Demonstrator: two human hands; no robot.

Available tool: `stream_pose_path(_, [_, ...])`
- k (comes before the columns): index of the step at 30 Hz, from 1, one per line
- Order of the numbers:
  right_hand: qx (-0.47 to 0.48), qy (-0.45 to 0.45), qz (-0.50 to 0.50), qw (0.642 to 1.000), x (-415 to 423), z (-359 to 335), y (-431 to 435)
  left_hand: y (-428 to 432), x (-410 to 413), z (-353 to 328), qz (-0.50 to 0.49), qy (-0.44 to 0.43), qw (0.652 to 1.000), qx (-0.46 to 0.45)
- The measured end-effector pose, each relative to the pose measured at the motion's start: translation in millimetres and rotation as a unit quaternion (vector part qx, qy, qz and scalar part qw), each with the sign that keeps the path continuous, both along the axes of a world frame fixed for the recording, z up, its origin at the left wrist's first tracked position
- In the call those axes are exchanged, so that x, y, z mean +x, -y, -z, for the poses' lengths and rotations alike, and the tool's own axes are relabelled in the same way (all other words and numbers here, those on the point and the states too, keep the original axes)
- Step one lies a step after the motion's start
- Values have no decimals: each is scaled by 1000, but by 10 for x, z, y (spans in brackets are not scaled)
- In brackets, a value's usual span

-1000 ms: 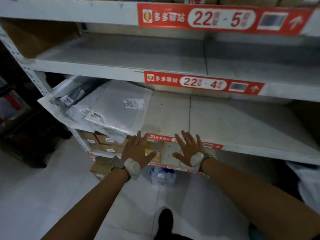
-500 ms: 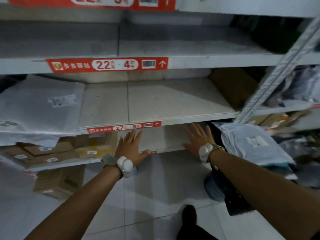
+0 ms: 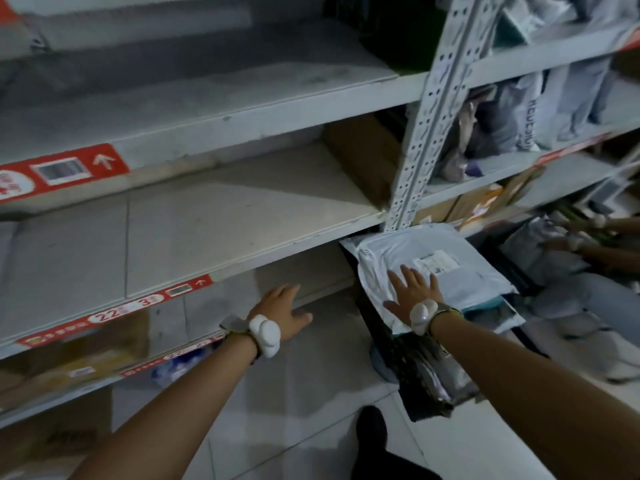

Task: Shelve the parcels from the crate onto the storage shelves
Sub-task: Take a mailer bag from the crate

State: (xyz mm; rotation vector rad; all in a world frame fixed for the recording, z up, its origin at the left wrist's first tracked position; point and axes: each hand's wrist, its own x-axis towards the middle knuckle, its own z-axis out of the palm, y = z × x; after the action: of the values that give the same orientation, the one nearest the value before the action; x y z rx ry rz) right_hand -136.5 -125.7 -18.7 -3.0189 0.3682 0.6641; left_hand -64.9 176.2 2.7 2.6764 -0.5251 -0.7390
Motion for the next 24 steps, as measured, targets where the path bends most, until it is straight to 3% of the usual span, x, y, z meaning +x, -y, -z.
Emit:
stream_pose_path(9, [74, -132, 116, 982, -386, 692, 1339, 1695, -9, 660, -29, -193, 981, 7])
stream_pose_path(17, [132, -85, 153, 976, -498, 1069, 1309, 2123, -45, 1040, -95, -279, 955, -23])
stream_pose_path(21, [163, -49, 183, 968, -535, 1144, 1225, 2279, -221, 1170, -180, -365, 913, -17])
stream_pose_path(24, [193, -11, 219, 956, -561, 1194, 1211, 2369, -275, 1283, -181, -357, 916, -16])
